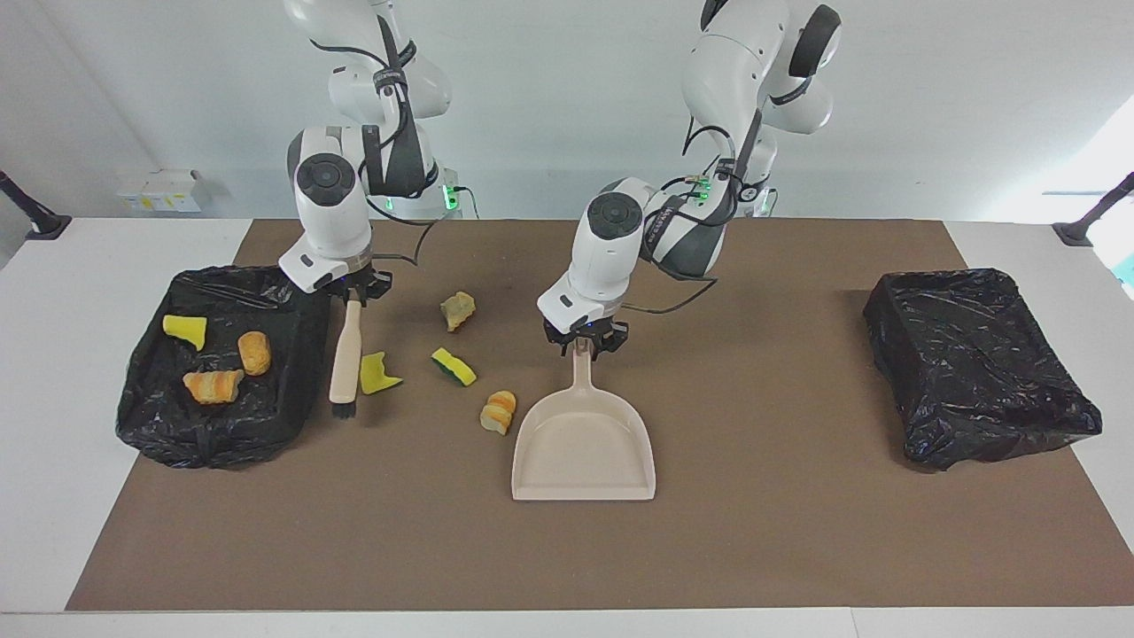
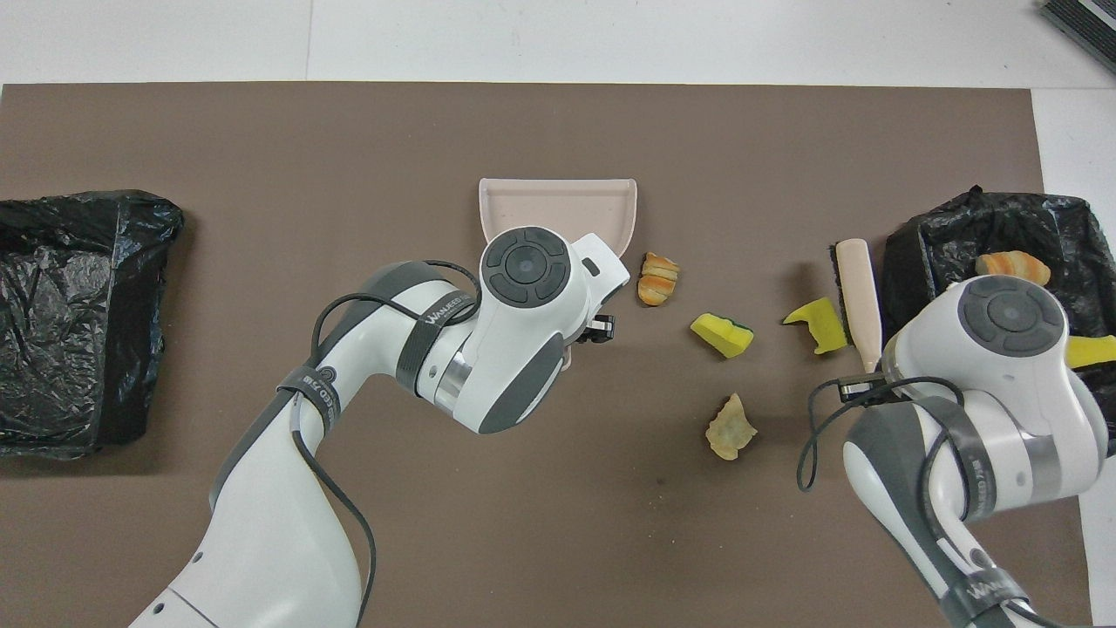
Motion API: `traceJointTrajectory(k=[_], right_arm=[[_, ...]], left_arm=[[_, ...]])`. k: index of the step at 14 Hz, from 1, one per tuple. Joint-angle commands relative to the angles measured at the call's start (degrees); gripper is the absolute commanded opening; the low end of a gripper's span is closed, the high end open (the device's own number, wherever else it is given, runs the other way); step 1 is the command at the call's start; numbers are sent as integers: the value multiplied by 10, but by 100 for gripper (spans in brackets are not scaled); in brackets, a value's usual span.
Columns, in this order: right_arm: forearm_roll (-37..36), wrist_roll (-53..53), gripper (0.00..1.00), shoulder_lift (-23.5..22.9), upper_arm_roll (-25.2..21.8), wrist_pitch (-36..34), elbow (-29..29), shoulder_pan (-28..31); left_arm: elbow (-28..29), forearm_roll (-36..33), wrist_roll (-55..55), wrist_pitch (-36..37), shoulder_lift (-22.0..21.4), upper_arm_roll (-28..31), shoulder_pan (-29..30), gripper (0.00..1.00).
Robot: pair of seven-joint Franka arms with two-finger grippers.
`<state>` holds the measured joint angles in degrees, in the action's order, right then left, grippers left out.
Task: Sweep and dump trash in bin
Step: 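Sweep the brush toward the dustpan with the right gripper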
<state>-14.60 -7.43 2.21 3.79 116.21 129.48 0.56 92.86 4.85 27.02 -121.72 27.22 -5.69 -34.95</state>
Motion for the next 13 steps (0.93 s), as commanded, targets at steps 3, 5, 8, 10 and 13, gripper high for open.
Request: traceJointTrajectory(k=[3,5,8,10,13], right_arm=[[-39,10,0,-38,10,24,3,3],[-30,6,0,-39,10,22,5,-25],[31,6,0,-39,11,18,5,-60],[65,4,0,-39,11,16,8,-93],[124,-42,0,-56,11,23,7,-151]], left_arm=[[7,5,-44,14,-20,12,6,0],[10,4,-120,33,-45,14,30,0],[10,-17,-186,77,-72,15,61,0],[18,-75,-213,86,-79,14,63,0],[78,-106,-318,86,-109,14,80,0]])
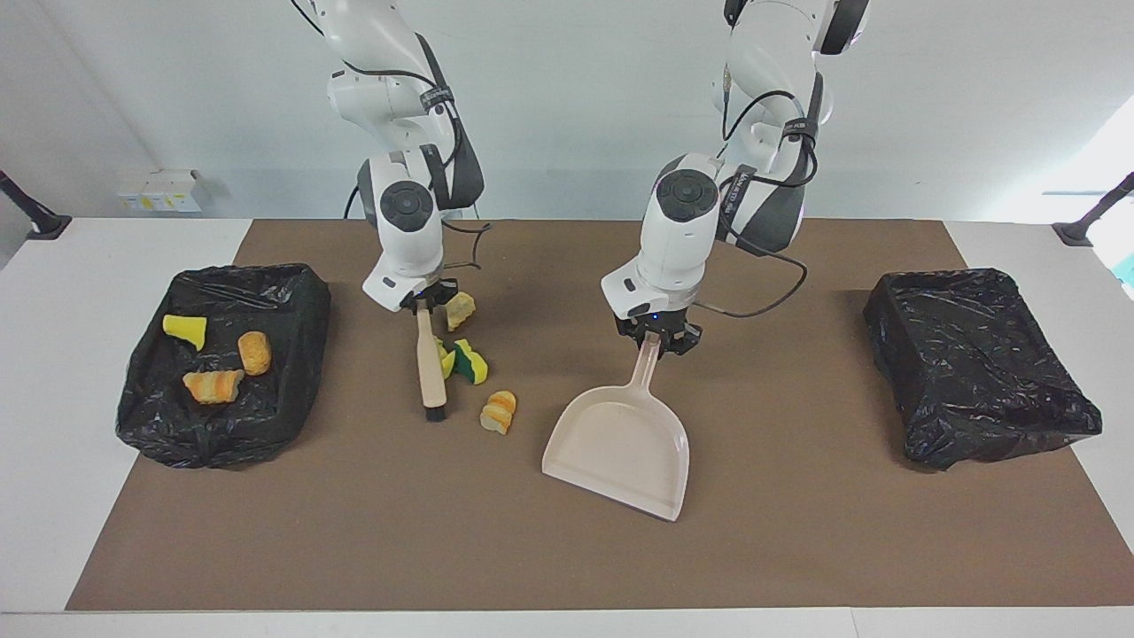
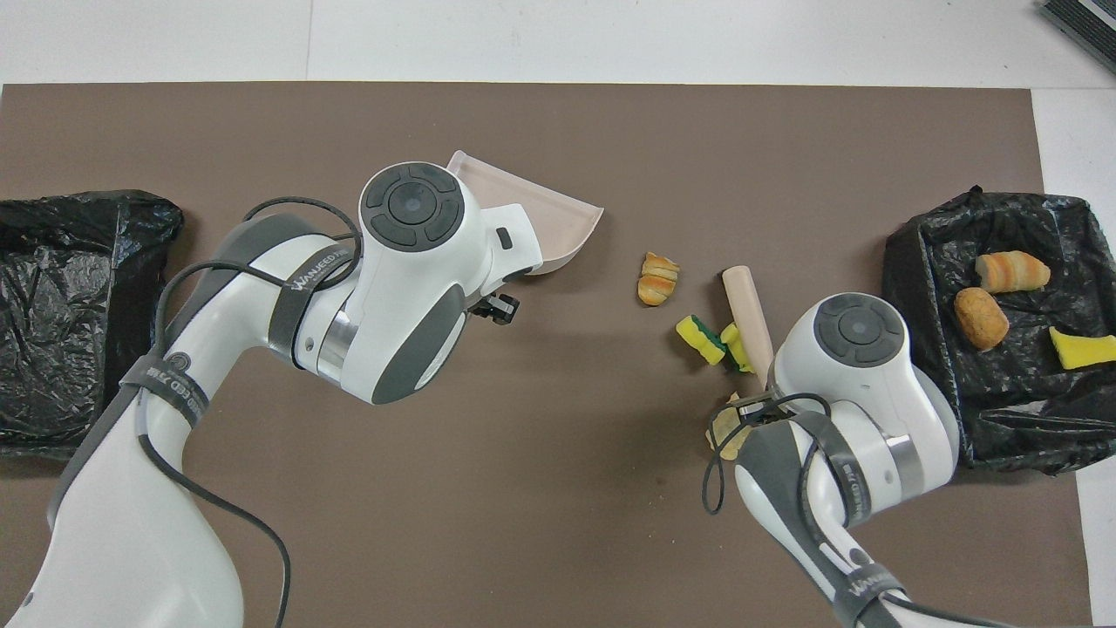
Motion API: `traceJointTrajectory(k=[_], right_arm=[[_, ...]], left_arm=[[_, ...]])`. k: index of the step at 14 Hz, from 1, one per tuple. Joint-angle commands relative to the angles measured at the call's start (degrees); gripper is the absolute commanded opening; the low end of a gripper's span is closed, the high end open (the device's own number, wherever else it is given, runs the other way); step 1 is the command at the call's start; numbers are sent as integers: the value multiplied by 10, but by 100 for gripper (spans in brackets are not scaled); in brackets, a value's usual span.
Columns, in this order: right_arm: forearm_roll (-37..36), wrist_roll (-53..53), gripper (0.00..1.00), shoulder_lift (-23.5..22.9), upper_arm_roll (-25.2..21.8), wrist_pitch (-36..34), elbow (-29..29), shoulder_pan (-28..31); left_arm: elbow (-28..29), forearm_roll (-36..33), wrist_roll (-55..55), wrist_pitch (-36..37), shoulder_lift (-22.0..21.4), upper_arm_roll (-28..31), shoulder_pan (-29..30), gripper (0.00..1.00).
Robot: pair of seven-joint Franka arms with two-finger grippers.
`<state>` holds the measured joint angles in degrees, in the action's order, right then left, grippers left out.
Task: Sweep and dump trash in bin
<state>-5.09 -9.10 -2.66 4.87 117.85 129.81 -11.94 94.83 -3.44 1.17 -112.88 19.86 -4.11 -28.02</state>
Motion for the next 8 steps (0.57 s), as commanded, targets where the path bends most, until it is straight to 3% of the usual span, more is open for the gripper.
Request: traceJointTrajectory(k=[1,5,8], right_arm=[[45,-35,0,-7,1,8,0,-41],[85,-35,0,-19,3,-10,-32,-57],[84,-36,0,-16,1,-84,-74,-55]], left_arm=[[85,-35,-97,-6,-49,-2,15,0],[138,-53,-306,-2,-76,-2,42,0],[140,-53,-320,-3,-76,-2,60,0]])
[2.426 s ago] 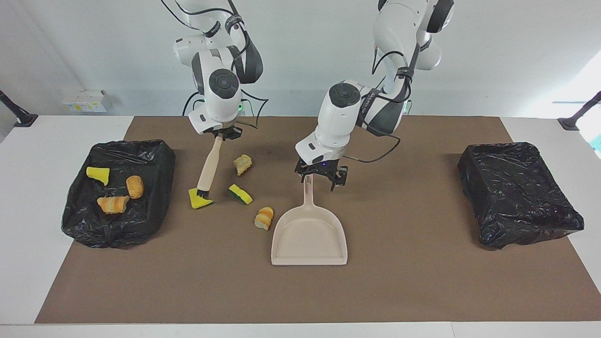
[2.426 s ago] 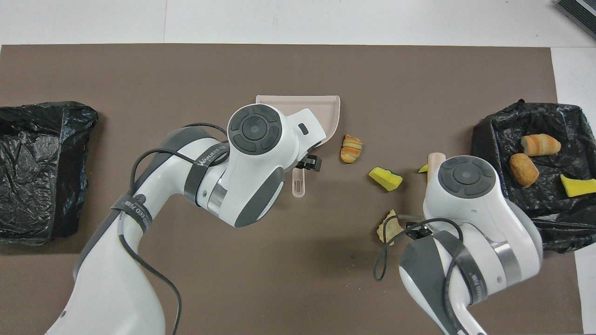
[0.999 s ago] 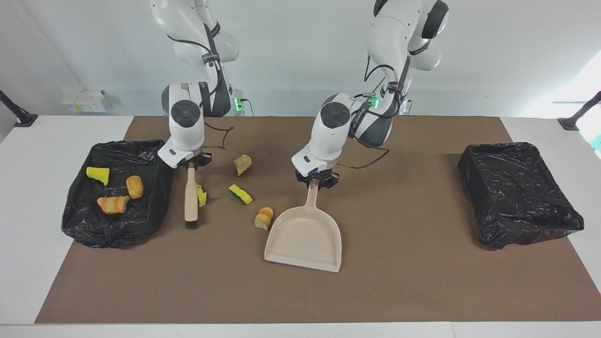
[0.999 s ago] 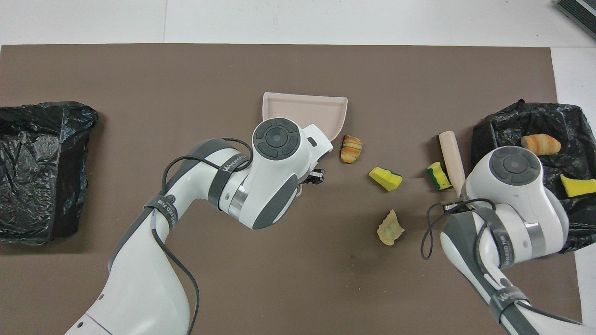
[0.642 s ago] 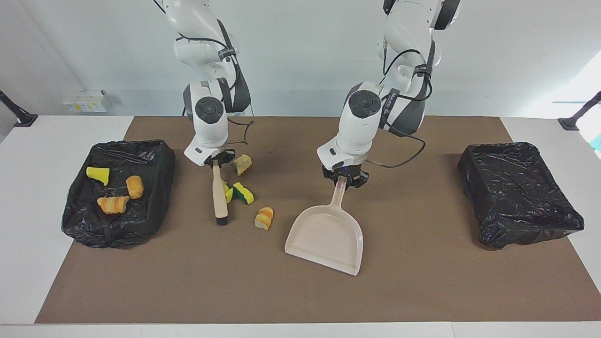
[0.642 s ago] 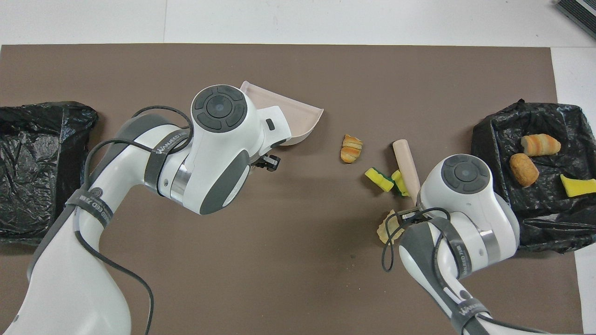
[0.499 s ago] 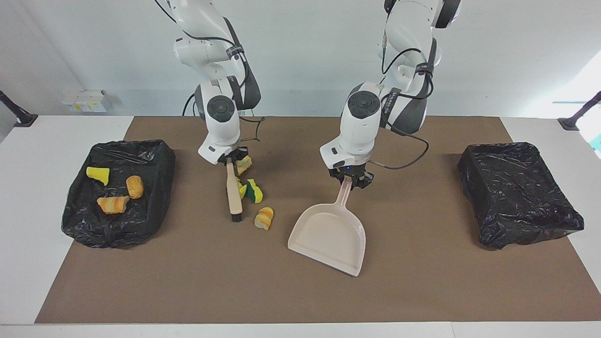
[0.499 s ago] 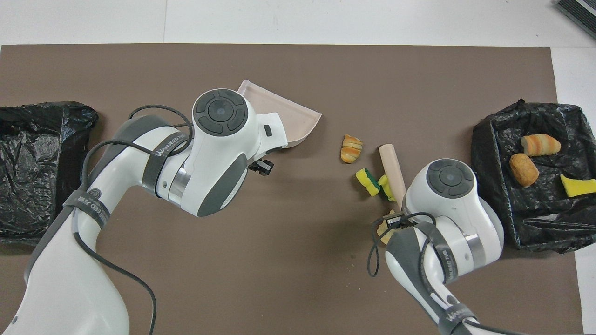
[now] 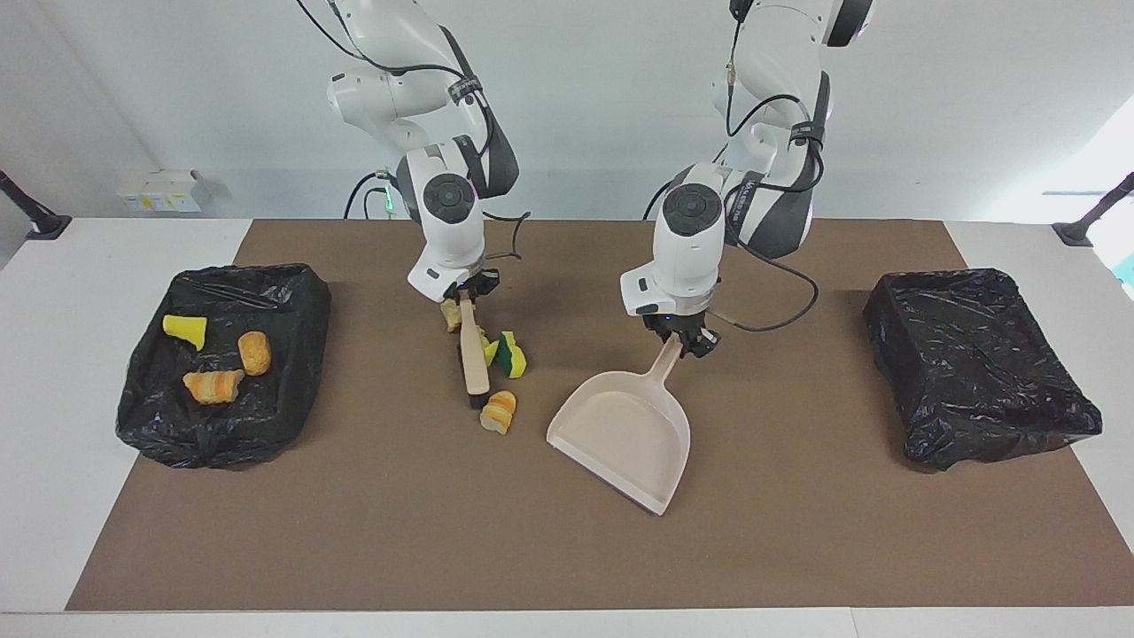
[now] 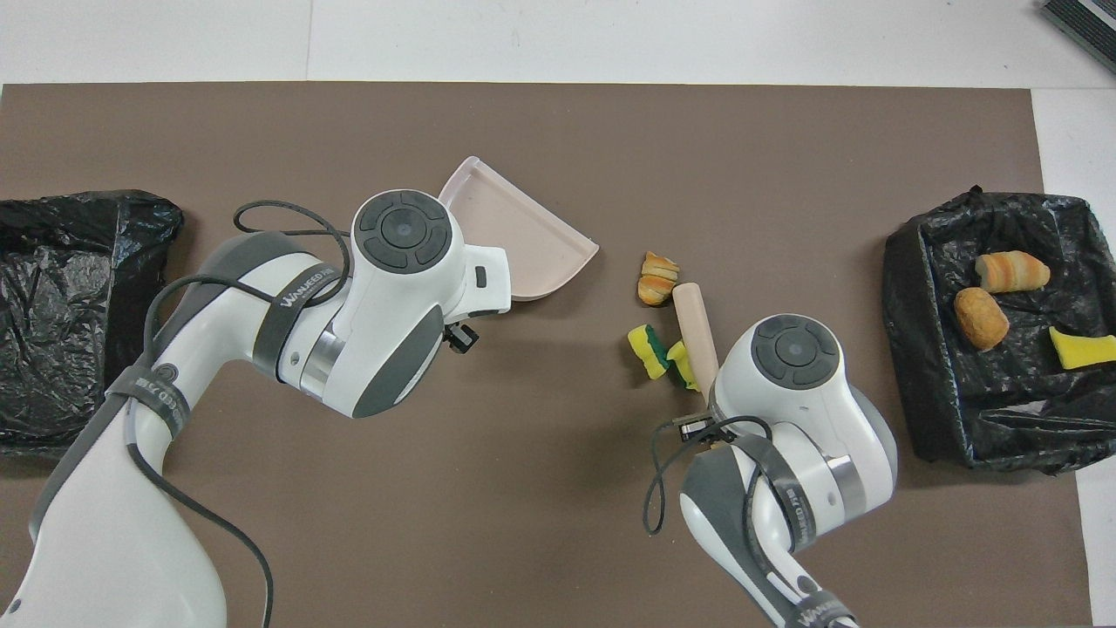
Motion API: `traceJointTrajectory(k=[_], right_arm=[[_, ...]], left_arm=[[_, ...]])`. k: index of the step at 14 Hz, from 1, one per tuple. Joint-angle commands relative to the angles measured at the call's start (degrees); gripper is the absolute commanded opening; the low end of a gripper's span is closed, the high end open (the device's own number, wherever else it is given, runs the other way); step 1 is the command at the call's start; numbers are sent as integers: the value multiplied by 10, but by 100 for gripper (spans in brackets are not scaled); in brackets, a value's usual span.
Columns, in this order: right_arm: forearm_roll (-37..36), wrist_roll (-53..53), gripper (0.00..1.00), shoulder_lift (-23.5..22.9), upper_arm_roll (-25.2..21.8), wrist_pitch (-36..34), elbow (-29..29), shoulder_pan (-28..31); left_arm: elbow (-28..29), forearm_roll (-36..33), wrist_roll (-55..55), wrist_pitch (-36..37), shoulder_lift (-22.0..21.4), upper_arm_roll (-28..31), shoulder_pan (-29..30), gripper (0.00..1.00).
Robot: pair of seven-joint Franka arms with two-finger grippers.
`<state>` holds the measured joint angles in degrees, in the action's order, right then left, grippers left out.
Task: Sweep and dump trash in bin
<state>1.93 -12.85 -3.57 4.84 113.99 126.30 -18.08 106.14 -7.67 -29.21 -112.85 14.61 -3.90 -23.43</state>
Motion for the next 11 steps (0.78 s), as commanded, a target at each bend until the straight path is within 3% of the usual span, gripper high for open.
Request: traceJointTrajectory(k=[1,2,3,8,11], right_arm=[[14,0,0,-7,2,-68,-54,7],[14,-2,0,-7,1,-78,-61,8],[13,-12,0,-4,2,-79,-62,7],[6,-34,0,8,2,-57,-40,6],[6,-33,0,8,3,-54,-34,14]], left_arm=[[29,-9,-9,-5,-24,-4,15,20],[34,-9,-3,-10,-24,-4,21,88],[42,-7,-3,-16,-27,-4,22,100],[64,11,-1,-88,-27,-4,25,100],[72,11,0,-93,-26,-4,23,100]])
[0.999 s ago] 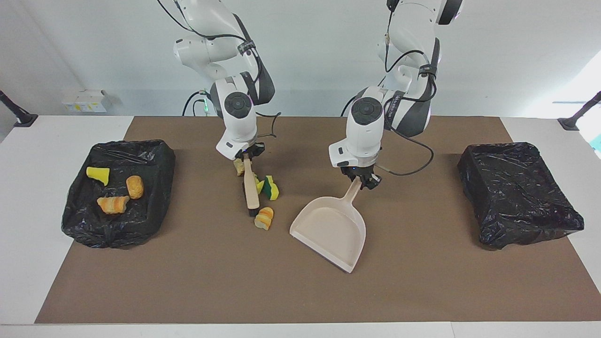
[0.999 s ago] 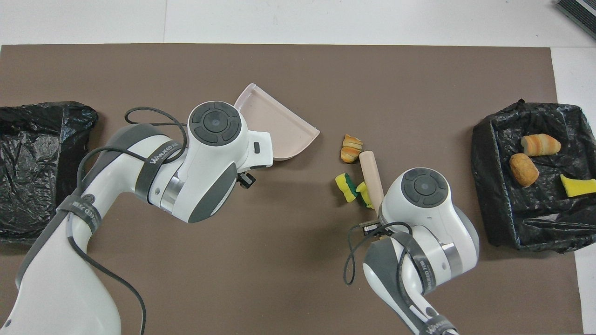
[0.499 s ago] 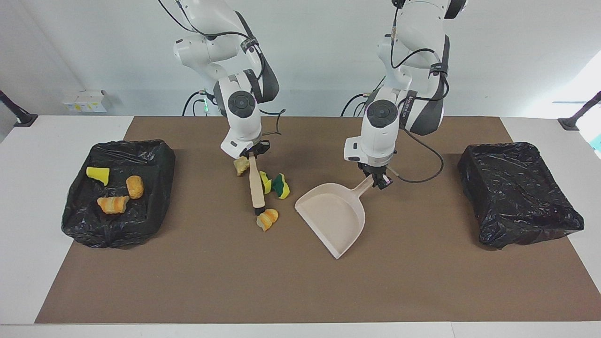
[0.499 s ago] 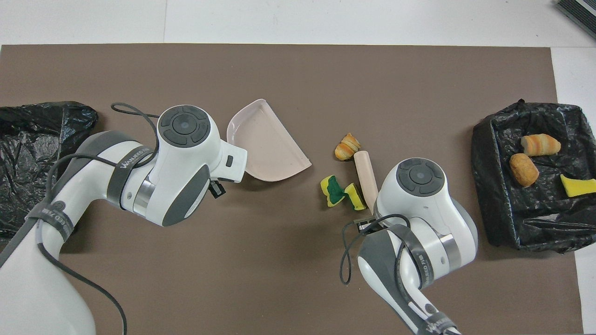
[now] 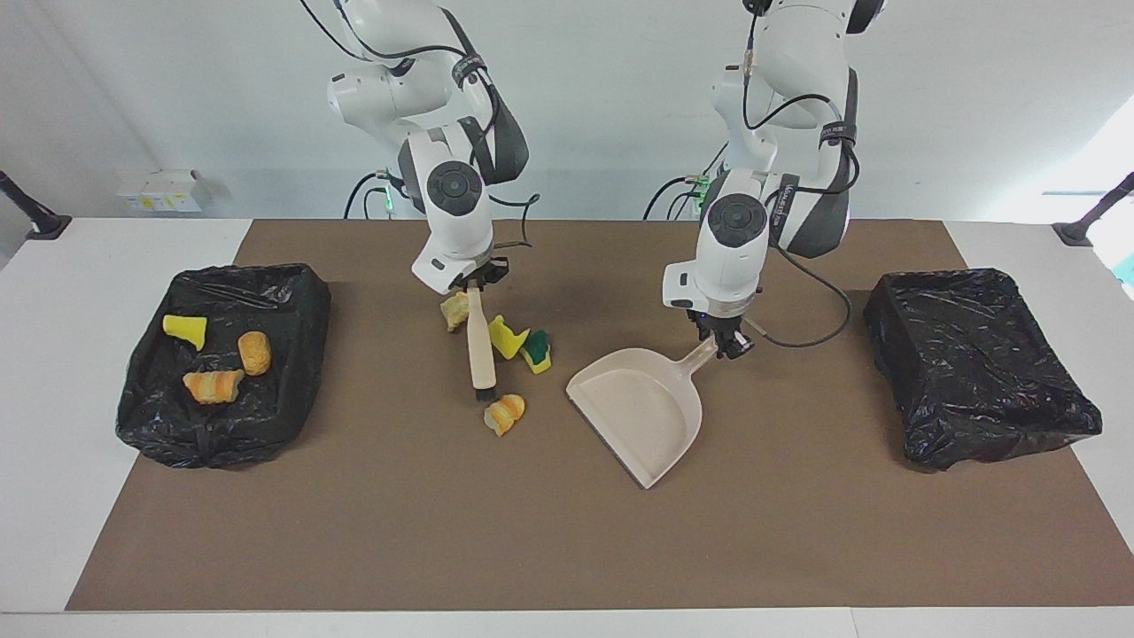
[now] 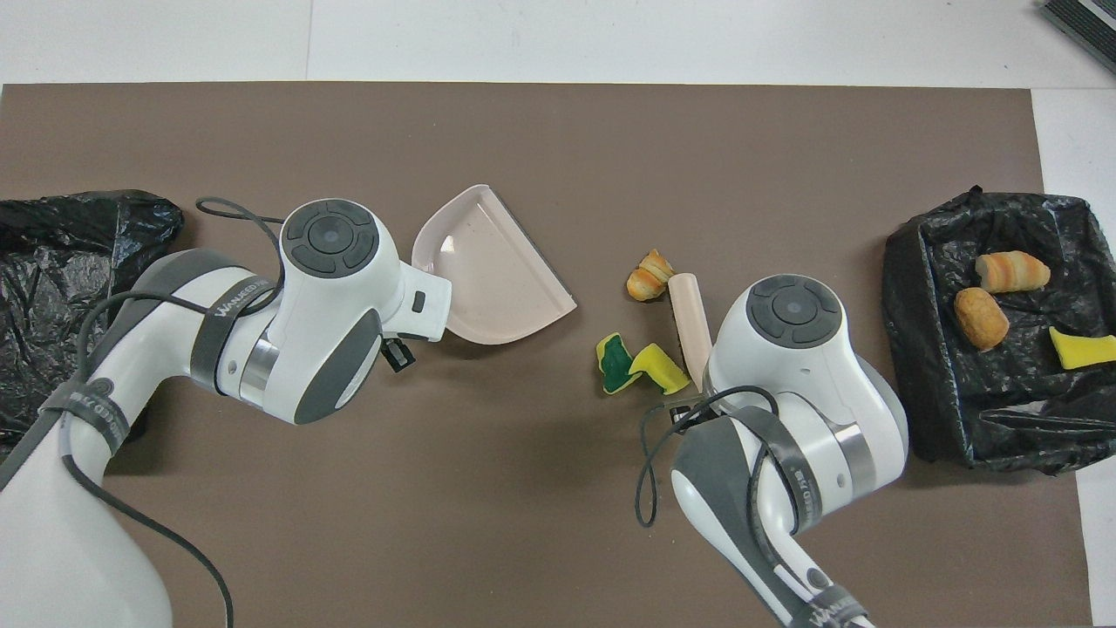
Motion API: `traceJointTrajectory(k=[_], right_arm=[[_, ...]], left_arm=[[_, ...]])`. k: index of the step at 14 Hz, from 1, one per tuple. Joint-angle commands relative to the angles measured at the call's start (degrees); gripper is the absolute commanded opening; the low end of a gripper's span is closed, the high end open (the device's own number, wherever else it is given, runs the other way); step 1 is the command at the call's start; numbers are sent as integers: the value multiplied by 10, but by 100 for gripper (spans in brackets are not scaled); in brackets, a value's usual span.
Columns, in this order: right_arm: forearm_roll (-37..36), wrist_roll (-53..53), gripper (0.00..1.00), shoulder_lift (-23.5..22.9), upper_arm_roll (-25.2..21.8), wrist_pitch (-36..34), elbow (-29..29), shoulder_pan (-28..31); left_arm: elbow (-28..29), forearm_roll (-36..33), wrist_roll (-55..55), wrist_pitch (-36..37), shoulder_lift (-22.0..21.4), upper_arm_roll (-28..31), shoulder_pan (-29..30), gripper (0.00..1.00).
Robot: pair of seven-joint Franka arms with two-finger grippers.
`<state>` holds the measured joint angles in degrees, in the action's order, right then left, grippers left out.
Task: Sweep and dump trash in bin
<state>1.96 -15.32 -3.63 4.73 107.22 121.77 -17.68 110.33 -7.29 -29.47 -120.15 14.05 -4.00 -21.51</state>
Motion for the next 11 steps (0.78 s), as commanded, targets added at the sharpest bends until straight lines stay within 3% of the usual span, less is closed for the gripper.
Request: traceJointTrajectory(k=[1,2,6,11], right_arm=[[6,-9,0,8,4,13,11,10],[7,-9,0,8,4,13,11,10],[2,-25,0,9,2,3,0,1],[-20,-26,0,34,-3,-56,-29,16]], left_arm=[[31,7,2,-15,-21,-3,5,62],[33,7,-2,-13,-22,-4,6,1],[24,7,-47,-21,-17,-3,9,0],[5,-3,-268,-6,-38,-2,60,0]])
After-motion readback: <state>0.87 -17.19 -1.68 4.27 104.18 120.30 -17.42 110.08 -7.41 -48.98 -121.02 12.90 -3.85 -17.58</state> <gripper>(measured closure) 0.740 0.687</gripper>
